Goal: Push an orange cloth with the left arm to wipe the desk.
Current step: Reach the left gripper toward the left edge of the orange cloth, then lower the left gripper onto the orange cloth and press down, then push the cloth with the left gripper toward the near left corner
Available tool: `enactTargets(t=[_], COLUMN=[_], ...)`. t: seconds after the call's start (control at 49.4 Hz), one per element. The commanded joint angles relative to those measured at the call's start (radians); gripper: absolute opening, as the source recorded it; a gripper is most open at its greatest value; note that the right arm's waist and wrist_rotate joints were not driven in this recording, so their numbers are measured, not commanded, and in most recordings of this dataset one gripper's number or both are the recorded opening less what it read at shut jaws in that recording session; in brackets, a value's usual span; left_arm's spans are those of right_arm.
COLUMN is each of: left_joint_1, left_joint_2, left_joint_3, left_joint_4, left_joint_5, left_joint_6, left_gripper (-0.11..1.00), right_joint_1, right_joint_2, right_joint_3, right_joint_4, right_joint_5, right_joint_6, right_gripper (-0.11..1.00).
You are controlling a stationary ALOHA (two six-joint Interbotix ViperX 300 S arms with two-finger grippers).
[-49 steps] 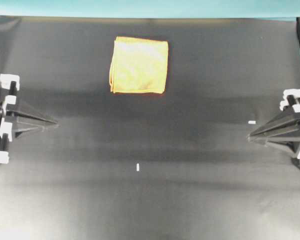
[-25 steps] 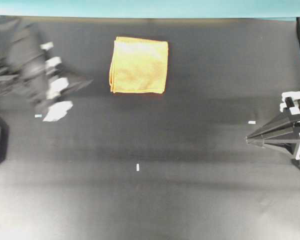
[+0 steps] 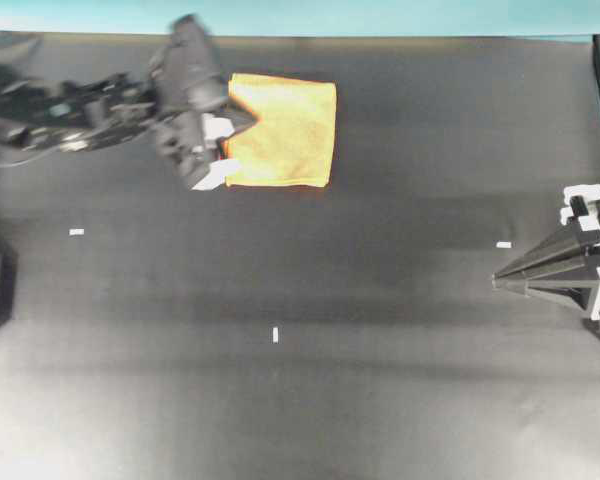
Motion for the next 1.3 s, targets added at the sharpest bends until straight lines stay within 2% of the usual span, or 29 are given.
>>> enactTargets(t=[0.0, 0.101, 0.182, 0.304, 0.385, 0.588, 0.77, 0.972, 1.276], left_joint_1=[0.026, 0.04, 0.048, 0.063, 0.072, 0.081, 0.072, 0.029, -0.097], left_joint_2=[0.071, 0.149, 0.21, 0.279, 0.31, 0.336, 0.331, 0.313, 0.21], left_joint_3=[-0.069, -0.124, -0.166, -0.196, -0.204, -0.184, -0.14, -0.072, 0.061], left_joint_4=[0.005, 0.005, 0.003, 0.005, 0.005, 0.005, 0.005, 0.005, 0.005], left_joint_5=[-0.012, -0.012, -0.011, -0.014, -0.014, -0.015, -0.015, -0.014, -0.015], left_joint_6=[-0.02, -0.071, -0.098, -0.123, -0.132, -0.178, -0.181, -0.176, -0.172], left_gripper=[0.43, 0.72, 0.87, 0.8, 0.8, 0.8, 0.8, 0.8, 0.8], right_joint_1=[0.0, -0.002, 0.0, 0.0, 0.0, 0.0, 0.0, 0.0, 0.0], right_joint_2=[0.005, 0.005, 0.005, 0.005, 0.005, 0.005, 0.005, 0.005, 0.003], right_joint_3=[-0.005, -0.005, -0.003, -0.003, -0.002, 0.0, 0.0, 0.0, 0.0], right_joint_4=[0.0, 0.0, 0.0, 0.0, 0.0, 0.0, 0.0, 0.0, 0.0], right_joint_5=[-0.005, -0.005, -0.005, -0.005, -0.005, -0.005, -0.008, -0.011, -0.011], right_joint_6=[0.0, 0.002, 0.002, 0.0, 0.002, 0.0, 0.0, 0.002, 0.002], right_gripper=[0.0, 0.0, 0.0, 0.0, 0.0, 0.0, 0.0, 0.0, 0.0])
